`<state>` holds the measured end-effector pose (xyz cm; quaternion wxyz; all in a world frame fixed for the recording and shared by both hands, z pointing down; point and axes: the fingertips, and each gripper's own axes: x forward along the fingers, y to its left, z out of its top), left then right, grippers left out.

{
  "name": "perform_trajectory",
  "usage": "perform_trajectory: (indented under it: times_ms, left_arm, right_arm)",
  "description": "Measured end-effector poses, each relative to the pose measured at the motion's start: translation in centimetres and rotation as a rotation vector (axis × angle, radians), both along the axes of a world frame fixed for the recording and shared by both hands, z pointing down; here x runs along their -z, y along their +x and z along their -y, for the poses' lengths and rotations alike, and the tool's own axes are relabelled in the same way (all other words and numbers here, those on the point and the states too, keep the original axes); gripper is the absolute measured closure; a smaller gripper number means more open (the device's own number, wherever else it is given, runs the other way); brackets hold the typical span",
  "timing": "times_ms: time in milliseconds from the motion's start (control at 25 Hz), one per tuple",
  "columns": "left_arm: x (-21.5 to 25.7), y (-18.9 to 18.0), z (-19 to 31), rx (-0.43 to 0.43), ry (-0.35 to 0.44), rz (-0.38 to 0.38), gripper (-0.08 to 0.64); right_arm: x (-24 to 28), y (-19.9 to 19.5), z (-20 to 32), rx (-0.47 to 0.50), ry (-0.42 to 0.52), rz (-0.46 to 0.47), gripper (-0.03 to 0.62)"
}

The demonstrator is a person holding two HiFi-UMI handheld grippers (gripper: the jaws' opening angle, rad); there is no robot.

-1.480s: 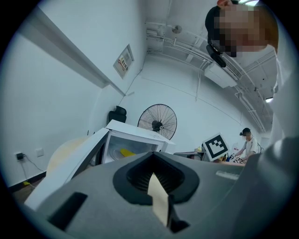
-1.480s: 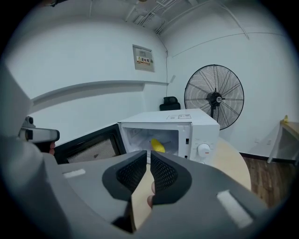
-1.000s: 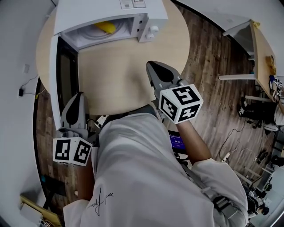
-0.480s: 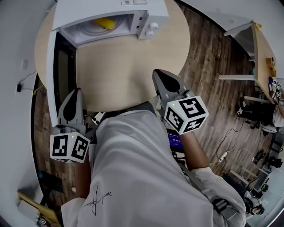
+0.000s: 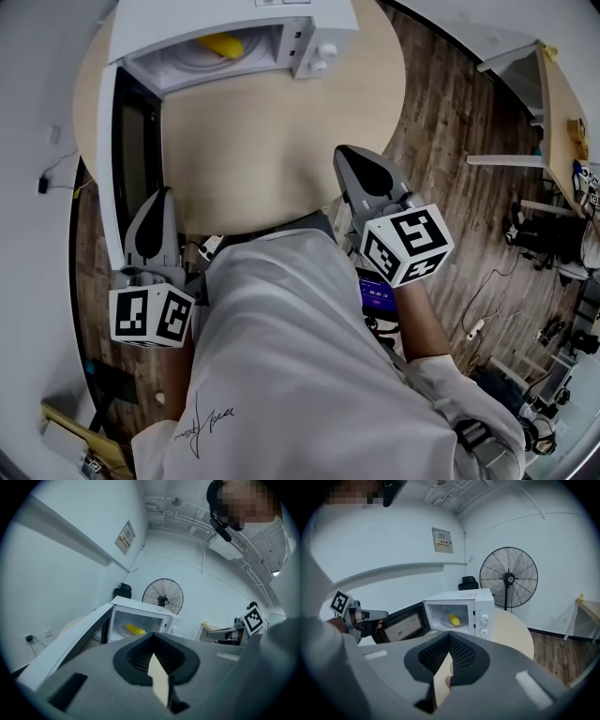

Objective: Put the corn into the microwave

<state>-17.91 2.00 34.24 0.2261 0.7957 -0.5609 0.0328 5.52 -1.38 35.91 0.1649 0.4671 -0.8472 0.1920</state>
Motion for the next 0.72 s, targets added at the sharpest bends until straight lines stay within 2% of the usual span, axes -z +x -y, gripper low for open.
perform_trajectory:
  times_ms: [320,720]
  left_arm:
    - [-0.8,0.0,0.3,0.007,-0.041,0.025,0.569]
    - [-1.4,0.3,0.4,-0.008,-0.067,0.021,0.569]
  right_arm:
    - [0.6,-0.3,0.3,0.02,-0.008,0.042,0.581]
    - [0.0,-0.8,0.0,0.046,-0.026,0.024,0.581]
